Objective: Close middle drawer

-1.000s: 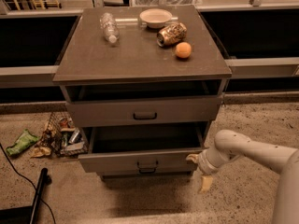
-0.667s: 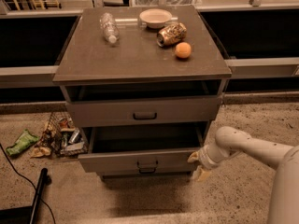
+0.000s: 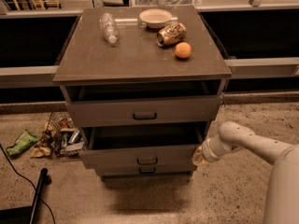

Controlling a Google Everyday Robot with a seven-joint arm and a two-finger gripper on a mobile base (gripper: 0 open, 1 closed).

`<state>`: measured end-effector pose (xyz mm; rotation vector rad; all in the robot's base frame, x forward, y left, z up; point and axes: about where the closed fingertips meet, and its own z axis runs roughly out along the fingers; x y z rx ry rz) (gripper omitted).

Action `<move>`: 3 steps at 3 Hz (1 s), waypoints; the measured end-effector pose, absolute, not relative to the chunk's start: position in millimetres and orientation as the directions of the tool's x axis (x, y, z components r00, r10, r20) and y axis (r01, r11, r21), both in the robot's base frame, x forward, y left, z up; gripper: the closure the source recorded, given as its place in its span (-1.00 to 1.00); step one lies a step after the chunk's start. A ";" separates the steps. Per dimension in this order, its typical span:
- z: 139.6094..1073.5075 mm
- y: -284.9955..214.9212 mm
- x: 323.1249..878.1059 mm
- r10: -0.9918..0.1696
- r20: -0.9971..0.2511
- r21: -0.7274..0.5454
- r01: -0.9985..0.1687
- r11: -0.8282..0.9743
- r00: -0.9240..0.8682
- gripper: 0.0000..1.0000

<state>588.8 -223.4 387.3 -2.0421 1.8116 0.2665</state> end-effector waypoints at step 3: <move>387.7 -223.5 590.5 -0.907 -0.396 -0.168 -0.982 -0.082 0.143 -0.24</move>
Offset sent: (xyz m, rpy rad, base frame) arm 0.0017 -0.0002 0.0005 0.0005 -0.0026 -0.0015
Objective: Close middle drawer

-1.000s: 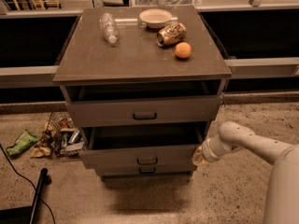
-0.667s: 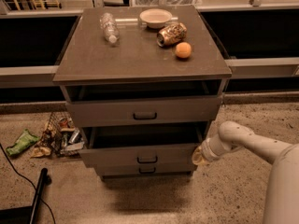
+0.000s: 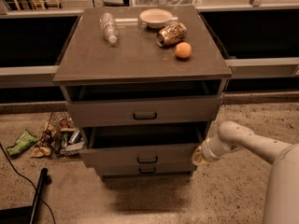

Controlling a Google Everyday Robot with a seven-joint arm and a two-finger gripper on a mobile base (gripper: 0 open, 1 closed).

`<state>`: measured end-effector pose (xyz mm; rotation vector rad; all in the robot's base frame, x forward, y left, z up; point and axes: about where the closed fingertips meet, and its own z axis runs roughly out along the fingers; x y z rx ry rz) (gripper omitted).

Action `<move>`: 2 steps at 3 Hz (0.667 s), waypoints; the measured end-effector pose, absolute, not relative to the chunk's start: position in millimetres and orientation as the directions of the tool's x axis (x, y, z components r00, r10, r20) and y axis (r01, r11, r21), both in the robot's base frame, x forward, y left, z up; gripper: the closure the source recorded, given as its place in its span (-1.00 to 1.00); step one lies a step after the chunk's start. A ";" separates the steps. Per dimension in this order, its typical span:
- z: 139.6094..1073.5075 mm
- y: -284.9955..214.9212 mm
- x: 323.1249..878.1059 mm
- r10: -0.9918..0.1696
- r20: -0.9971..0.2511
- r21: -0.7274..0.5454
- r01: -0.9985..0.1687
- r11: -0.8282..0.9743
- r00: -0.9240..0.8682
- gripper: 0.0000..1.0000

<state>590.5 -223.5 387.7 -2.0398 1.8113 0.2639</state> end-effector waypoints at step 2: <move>387.6 -223.5 590.5 -0.907 -0.396 -0.168 -0.982 -0.082 0.143 -1.00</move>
Offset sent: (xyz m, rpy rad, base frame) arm 0.0000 0.0000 0.0000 0.0000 0.0000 0.0000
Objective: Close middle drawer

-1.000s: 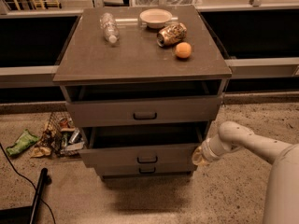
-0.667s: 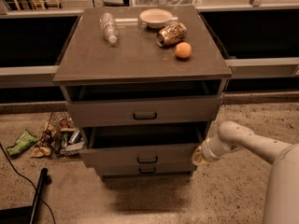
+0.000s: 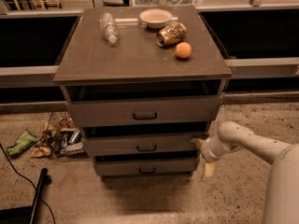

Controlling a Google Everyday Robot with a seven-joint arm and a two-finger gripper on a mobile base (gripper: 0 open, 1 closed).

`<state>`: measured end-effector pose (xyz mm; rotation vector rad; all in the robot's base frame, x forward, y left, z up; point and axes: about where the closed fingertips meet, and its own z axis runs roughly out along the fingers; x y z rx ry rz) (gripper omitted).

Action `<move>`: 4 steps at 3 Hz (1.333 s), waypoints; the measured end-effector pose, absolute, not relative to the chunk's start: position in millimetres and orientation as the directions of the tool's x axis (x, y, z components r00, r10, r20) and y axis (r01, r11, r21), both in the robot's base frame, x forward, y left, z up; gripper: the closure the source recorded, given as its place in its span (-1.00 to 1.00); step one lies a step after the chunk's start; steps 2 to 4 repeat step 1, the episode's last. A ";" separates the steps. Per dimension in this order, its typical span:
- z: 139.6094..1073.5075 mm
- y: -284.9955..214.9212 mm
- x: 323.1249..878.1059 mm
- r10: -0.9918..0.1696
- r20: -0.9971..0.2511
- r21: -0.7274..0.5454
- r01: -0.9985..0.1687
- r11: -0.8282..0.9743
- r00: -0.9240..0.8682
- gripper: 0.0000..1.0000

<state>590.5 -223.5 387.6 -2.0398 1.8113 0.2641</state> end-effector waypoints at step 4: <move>387.6 -223.5 590.5 -0.907 -0.396 -0.168 -0.982 -0.082 0.143 -1.00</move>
Offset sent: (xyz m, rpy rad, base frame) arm 0.0000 0.0000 0.0000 0.0000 0.0000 0.0000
